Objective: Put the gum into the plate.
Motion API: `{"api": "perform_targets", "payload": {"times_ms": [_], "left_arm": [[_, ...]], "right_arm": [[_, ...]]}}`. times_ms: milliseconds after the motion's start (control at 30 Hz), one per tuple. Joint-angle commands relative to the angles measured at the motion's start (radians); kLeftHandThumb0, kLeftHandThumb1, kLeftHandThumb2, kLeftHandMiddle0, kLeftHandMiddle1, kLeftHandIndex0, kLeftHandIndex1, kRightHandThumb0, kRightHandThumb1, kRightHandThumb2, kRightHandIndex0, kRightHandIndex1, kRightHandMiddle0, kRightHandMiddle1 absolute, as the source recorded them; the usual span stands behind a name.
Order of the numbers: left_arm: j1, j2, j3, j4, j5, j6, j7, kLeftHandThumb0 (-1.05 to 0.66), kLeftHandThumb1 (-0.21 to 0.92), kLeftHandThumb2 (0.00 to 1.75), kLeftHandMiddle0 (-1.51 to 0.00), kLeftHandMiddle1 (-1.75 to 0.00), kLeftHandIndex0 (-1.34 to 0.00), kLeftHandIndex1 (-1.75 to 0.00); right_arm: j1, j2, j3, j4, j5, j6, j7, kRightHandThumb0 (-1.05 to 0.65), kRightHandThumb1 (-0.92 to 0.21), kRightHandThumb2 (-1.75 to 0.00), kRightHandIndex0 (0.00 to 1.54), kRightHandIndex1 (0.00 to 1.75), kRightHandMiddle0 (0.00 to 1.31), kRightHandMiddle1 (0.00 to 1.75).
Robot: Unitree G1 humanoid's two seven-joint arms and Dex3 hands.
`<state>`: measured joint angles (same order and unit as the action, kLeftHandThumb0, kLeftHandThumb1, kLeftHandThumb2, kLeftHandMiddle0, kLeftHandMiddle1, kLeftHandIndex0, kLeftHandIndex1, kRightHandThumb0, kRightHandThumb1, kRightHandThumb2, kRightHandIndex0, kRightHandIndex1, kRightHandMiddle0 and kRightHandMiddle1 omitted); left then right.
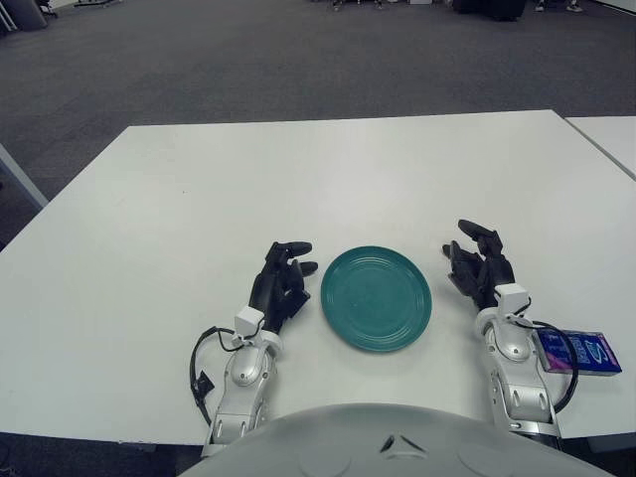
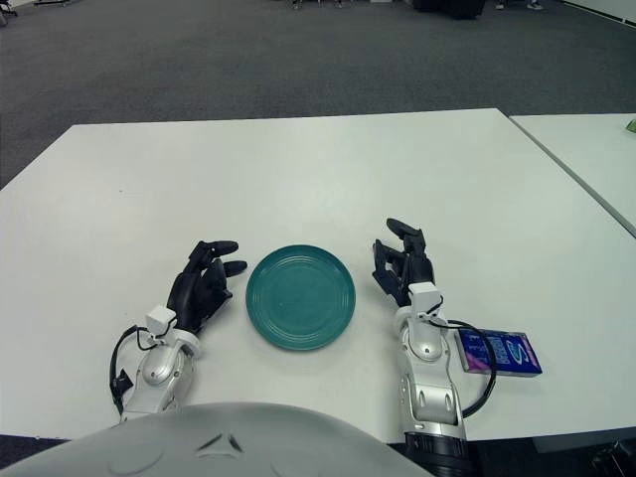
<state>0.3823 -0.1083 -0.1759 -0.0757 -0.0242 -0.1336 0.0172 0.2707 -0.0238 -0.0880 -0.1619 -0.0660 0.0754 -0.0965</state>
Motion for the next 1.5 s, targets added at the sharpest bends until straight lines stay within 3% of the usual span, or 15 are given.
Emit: {"api": "perform_targets", "payload": {"times_ms": [0, 733, 933, 1000, 1067, 1300, 1467], "left_arm": [[0.004, -0.018, 0.004, 0.023, 0.011, 0.007, 0.023, -0.63, 0.92, 0.92, -0.35, -1.12, -0.33, -1.25], [-0.027, -0.02, 0.019, 0.068, 0.014, -0.018, 0.063, -0.67, 0.92, 0.92, -0.32, -1.08, -0.34, -1.25], [-0.045, -0.019, 0.025, 0.096, 0.013, -0.034, 0.062, -0.68, 0.92, 0.92, -0.31, -1.05, -0.31, -1.23], [-0.049, -0.021, 0.024, 0.104, 0.015, -0.042, 0.064, -0.68, 0.92, 0.92, -0.32, -1.05, -0.31, -1.23], [-0.049, -0.025, 0.02, 0.106, 0.019, -0.049, 0.069, -0.68, 0.92, 0.92, -0.32, -1.05, -0.31, -1.23], [-0.04, -0.027, 0.002, 0.102, 0.044, -0.059, 0.082, -0.66, 0.92, 0.93, -0.36, -1.02, -0.33, -1.23], [-0.033, -0.031, -0.007, 0.099, 0.05, -0.066, 0.093, -0.62, 0.92, 0.92, -0.38, -1.03, -0.35, -1.23]], "right_arm": [[0.013, 0.001, -0.003, 0.005, -0.009, 0.022, -0.009, -0.66, -0.92, -0.63, 0.32, 0.66, 0.0, 0.85], [0.049, 0.004, 0.02, 0.007, -0.009, 0.005, 0.0, -0.69, -0.92, -0.64, 0.28, 0.68, 0.0, 0.84], [0.096, -0.024, 0.029, -0.232, -0.03, 0.077, 0.022, -0.69, -0.92, -0.62, 0.25, 0.65, 0.0, 0.8], [0.13, -0.06, 0.033, -0.35, -0.082, 0.067, 0.037, -0.69, -0.92, -0.6, 0.24, 0.64, 0.0, 0.79], [0.156, -0.108, 0.034, -0.401, -0.183, -0.007, 0.031, -0.7, -0.92, -0.59, 0.23, 0.63, 0.0, 0.8], [0.192, -0.232, -0.015, -0.39, -0.518, -0.235, -0.076, -0.75, -0.92, -0.59, 0.25, 0.6, 0.0, 0.89], [0.208, -0.263, -0.078, -0.393, -0.656, -0.309, -0.112, -0.78, -0.92, -0.58, 0.28, 0.6, 0.0, 0.99]]}}
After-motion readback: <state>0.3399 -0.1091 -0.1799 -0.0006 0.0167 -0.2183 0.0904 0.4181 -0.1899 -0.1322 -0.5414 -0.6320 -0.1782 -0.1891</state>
